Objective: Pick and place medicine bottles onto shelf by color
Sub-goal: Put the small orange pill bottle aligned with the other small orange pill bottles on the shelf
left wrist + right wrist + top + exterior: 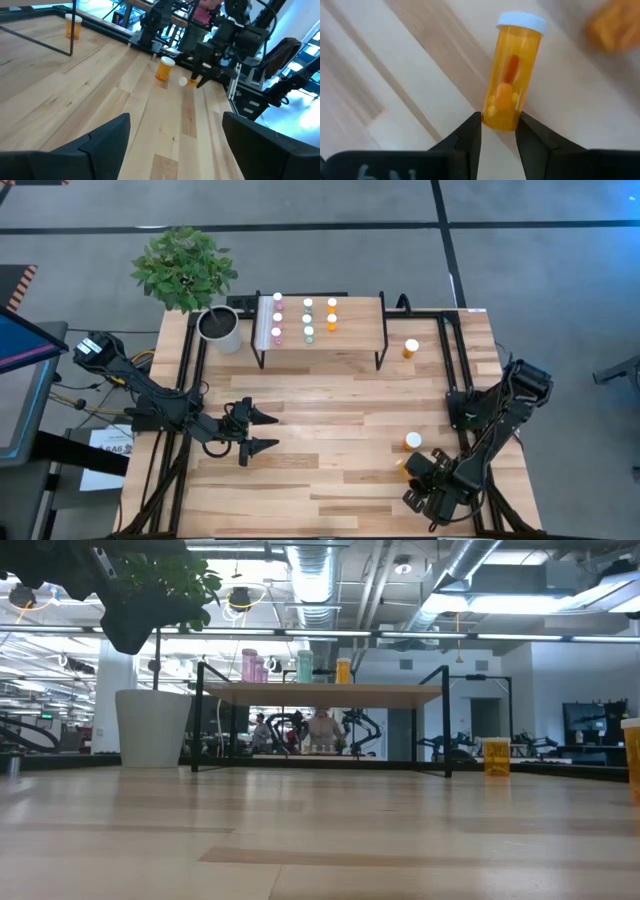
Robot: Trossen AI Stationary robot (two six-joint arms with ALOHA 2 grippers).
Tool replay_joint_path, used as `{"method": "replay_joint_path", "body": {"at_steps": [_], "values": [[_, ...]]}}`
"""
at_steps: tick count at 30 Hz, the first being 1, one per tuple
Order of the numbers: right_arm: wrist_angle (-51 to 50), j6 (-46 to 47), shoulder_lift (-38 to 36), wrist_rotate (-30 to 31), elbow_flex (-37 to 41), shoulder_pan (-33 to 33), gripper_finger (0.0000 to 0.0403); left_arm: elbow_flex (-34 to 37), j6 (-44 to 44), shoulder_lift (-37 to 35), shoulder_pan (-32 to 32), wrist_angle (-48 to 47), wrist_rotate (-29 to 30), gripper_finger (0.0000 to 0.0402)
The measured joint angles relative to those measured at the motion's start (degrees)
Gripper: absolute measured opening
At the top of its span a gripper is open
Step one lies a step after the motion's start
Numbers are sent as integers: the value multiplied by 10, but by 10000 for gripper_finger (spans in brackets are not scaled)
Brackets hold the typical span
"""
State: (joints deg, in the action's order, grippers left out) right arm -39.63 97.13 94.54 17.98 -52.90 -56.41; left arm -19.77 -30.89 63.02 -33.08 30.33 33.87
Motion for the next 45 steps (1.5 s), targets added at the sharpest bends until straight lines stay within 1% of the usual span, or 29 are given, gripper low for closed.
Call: {"method": "replay_joint_path", "body": {"at_steps": [5,9,13,16,22,27,30,33,34,37,40,43,45], "values": [[1,-49,0,38,-20,13,128,0,0,0,0,2,0,305],[13,-94,-1,89,-23,33,128,0,6,0,0,28,7,305],[56,-164,-1,133,-23,65,129,0,22,0,0,43,0,305],[116,-238,-1,152,-23,94,129,0,26,0,0,43,-2,305],[272,-417,-1,146,-24,153,129,0,41,0,0,59,-11,305],[383,-547,-1,116,-24,204,129,0,73,0,-3,99,-41,305],[463,-621,-4,93,-24,229,129,0,93,0,-11,111,-44,305],[534,-699,-24,75,-25,241,128,0,108,0,-19,121,-44,305],[542,-719,-33,74,-26,244,128,0,110,0,-20,123,-42,305],[571,-766,-57,74,-16,250,128,0,121,0,-23,141,-41,305],[619,-795,-81,75,13,259,128,0,133,0,-27,159,-41,305],[683,-802,-90,76,58,270,128,0,145,0,-30,174,-41,305],[752,-808,-90,74,94,275,128,0,149,0,-30,181,-38,305]]}}
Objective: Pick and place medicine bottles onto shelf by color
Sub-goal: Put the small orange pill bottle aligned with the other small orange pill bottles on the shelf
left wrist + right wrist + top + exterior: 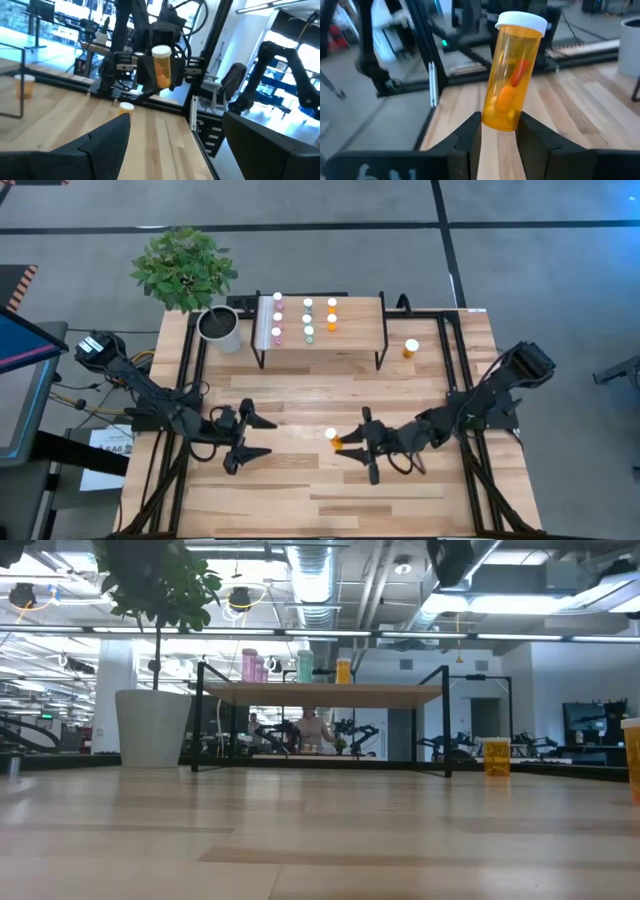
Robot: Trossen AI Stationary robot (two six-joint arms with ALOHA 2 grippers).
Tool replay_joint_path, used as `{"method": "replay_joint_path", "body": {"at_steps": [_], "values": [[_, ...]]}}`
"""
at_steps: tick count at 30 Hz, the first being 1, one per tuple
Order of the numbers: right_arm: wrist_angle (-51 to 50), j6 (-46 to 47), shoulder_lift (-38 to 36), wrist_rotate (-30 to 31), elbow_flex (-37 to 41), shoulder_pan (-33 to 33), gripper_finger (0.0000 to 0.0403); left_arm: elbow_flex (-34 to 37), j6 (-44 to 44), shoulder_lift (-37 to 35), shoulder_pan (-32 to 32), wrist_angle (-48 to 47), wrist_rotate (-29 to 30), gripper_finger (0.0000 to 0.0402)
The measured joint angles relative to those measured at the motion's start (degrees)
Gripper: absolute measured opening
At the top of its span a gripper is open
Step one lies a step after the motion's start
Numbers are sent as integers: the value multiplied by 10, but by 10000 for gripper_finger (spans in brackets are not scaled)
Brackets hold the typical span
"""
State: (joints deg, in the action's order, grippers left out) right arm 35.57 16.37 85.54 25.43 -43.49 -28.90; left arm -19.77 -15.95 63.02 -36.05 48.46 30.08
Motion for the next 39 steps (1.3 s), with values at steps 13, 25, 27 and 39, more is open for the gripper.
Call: {"method": "replay_joint_path", "body": {"at_steps": [13,25,27,39], "values": [[206,-17,0,0,101,32,128,-7,56,142,53,257,-24,305],[224,-28,0,-2,100,55,129,-109,12,254,128,238,-102,305],[228,-28,0,-3,100,54,129,-113,6,253,132,232,-105,305],[233,-28,4,-3,83,31,129,-116,-2,253,112,214,-104,305]]}}
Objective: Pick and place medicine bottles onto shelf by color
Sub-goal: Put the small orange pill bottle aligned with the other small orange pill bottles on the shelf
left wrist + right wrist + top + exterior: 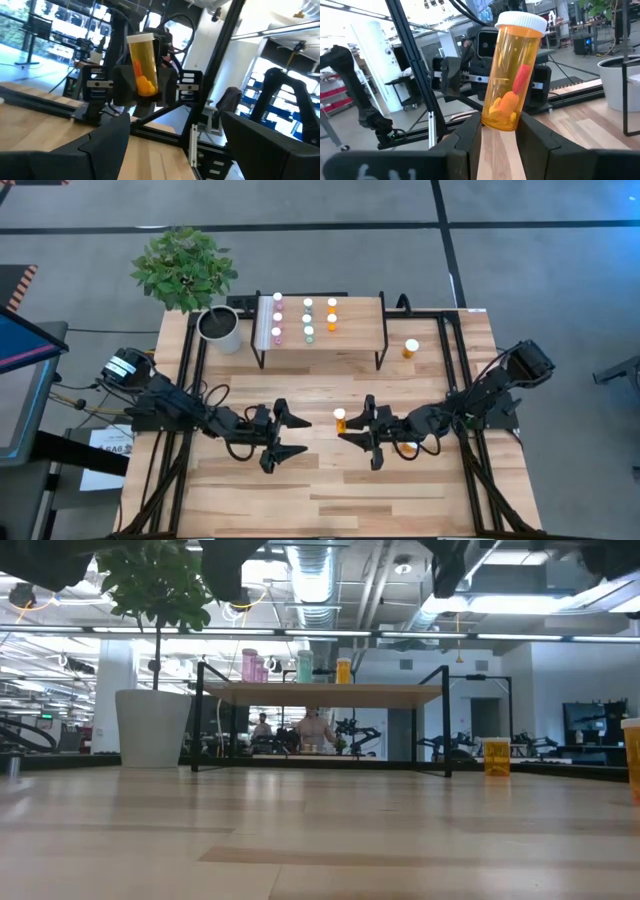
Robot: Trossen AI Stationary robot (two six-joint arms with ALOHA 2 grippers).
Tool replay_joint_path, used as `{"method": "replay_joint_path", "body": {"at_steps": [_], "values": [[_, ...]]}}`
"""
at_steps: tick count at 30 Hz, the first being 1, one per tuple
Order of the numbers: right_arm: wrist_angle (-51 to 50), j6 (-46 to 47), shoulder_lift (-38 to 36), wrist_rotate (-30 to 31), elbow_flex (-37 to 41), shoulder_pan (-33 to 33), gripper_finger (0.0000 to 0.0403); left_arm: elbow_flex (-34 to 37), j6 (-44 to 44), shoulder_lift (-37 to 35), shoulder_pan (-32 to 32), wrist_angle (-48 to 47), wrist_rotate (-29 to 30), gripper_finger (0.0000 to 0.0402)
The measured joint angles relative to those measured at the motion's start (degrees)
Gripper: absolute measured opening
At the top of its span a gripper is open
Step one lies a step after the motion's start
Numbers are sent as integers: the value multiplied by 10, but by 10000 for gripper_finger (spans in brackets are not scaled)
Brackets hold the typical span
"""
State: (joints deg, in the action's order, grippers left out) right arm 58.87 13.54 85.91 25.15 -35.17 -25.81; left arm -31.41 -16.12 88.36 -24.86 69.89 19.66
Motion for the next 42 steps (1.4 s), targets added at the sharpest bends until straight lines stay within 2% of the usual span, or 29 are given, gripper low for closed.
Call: {"method": "replay_joint_path", "body": {"at_steps": [6,14,31,42], "values": [[5,-19,54,-5,-52,-19,129,-21,24,0,-14,-5,-29,305],[-2,-31,118,-3,-98,-5,129,-45,19,0,-15,-95,31,305],[-8,-16,119,2,-105,0,129,-46,31,0,-15,-103,49,305],[-92,-18,128,23,-148,1,129,-46,45,0,-15,-114,57,305]]}}
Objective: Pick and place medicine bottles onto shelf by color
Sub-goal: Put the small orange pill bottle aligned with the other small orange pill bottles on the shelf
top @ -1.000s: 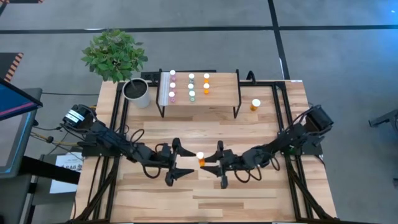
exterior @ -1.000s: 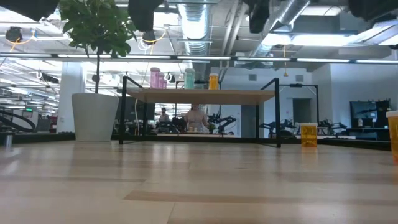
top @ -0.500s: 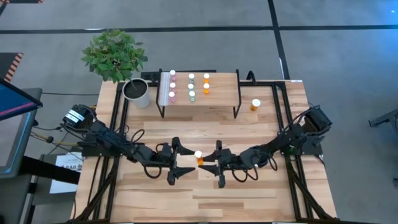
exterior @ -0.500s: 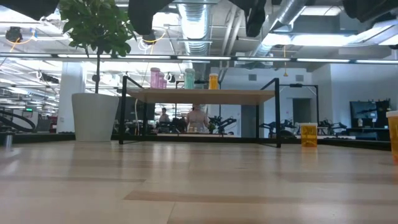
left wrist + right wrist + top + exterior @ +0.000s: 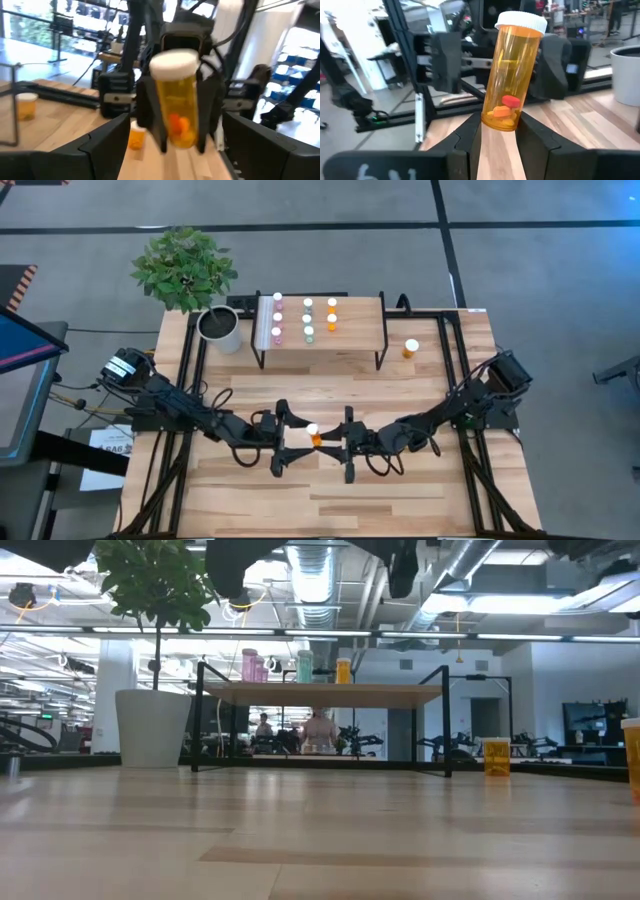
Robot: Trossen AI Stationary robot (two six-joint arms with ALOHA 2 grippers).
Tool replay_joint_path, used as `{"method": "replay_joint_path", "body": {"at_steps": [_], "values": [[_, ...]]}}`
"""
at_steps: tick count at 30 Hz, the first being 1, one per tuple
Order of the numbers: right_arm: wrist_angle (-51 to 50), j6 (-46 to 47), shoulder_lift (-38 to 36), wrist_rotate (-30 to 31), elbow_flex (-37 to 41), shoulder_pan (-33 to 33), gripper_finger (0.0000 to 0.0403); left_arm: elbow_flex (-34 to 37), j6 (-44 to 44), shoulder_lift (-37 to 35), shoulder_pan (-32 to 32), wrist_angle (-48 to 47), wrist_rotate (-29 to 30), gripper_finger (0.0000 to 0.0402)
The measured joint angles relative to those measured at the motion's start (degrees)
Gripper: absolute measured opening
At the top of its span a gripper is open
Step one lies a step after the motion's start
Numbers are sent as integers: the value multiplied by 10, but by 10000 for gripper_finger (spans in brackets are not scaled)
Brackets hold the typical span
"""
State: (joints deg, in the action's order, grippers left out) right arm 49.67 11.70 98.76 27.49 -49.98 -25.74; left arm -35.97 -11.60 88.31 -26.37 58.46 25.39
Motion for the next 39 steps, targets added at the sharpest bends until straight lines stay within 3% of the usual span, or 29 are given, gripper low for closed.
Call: {"method": "replay_joint_path", "body": {"at_steps": [10,21,39], "values": [[-1,2,0,1,0,0,129,0,0,0,0,-6,44,297],[1,14,0,-3,0,4,129,0,15,0,0,15,9,245],[1,14,0,-4,0,7,129,0,14,0,0,14,8,240]]}}
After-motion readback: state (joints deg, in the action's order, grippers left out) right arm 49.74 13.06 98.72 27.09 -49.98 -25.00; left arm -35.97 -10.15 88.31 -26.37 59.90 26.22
